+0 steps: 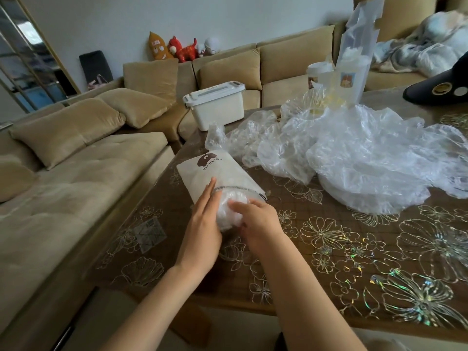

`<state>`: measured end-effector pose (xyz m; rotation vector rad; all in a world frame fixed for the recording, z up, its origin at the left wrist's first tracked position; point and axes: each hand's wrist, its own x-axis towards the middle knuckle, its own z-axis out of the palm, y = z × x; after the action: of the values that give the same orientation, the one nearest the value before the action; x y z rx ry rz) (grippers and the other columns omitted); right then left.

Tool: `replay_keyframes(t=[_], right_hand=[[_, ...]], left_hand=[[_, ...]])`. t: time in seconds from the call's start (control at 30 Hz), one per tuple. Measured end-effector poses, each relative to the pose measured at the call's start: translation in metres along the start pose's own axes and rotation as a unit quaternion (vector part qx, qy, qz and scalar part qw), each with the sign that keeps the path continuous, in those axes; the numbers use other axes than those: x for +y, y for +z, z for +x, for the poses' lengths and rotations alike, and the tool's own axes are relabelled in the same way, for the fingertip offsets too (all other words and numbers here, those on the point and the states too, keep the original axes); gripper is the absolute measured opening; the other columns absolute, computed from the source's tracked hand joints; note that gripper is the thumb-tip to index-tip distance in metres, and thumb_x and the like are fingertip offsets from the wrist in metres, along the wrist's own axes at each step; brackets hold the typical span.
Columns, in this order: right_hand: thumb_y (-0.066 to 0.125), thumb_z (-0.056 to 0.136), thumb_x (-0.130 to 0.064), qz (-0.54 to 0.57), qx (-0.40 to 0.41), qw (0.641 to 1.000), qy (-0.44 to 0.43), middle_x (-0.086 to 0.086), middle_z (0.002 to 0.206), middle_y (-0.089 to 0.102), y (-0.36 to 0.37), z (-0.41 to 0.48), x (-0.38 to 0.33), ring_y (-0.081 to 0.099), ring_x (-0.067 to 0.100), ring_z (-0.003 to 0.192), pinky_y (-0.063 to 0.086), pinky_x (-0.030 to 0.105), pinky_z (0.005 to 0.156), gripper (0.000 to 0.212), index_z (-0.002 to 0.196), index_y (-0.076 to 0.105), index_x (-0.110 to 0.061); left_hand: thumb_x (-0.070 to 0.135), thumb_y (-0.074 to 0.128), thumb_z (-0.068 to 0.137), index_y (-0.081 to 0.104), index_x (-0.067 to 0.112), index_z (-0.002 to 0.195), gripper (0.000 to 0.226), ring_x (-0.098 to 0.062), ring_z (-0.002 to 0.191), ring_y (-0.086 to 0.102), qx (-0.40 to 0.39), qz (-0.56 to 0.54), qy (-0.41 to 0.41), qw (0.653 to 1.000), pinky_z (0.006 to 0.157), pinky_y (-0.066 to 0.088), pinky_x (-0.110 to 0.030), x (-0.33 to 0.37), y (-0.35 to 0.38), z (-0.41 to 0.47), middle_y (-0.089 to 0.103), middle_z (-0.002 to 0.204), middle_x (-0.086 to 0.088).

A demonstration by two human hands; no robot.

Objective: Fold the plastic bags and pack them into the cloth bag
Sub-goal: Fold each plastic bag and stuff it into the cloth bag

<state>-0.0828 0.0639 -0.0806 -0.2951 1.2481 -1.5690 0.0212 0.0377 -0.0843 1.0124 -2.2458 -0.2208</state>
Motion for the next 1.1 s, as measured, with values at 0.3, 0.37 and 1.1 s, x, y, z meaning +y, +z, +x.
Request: replay_keyframes(t=[0.3,0.37,1.1], right_hand=[[0.052,0.092,-0.013,-0.187,0.176,0.963,-0.084,0.014,0.095,0.067,0.013,0.004,0.004,0.056,0.023,0.076,0.037,0.022,0.057,0.015,0.087,0.061,-0.003],[0.051,0.093,-0.016,-0.194,0.201,0.957,-0.081,0.014,0.102,0.066,0.013,0.008,0.002,0.062,0.028,0.09,0.039,0.024,0.065,0.017,0.089,0.058,-0.001],[0.047,0.077,0.002,-0.338,0.209,0.892,-0.217,0.013,0.096,0.066,-0.062,-0.011,-0.064,0.059,0.027,0.09,0.049,0.037,0.078,0.028,0.097,0.066,-0.003]], left_hand=[[-0.029,0.047,0.064,0.052,-0.006,0.129,0.069,-0.037,0.118,0.054,-0.007,0.107,0.081,0.991,0.094,0.032,-0.048,0.019,0.001,-0.028,0.049,0.135,-0.025],[-0.036,0.051,0.053,0.055,-0.007,0.125,0.078,-0.038,0.112,0.059,-0.009,0.127,0.09,0.988,0.092,0.034,-0.044,0.021,-0.001,-0.03,0.055,0.128,-0.026],[0.029,0.037,0.1,0.04,0.022,0.14,0.04,-0.012,0.146,0.0,-0.128,0.16,-0.017,0.979,0.117,0.0,-0.044,-0.016,0.01,-0.003,0.012,0.158,0.003]])
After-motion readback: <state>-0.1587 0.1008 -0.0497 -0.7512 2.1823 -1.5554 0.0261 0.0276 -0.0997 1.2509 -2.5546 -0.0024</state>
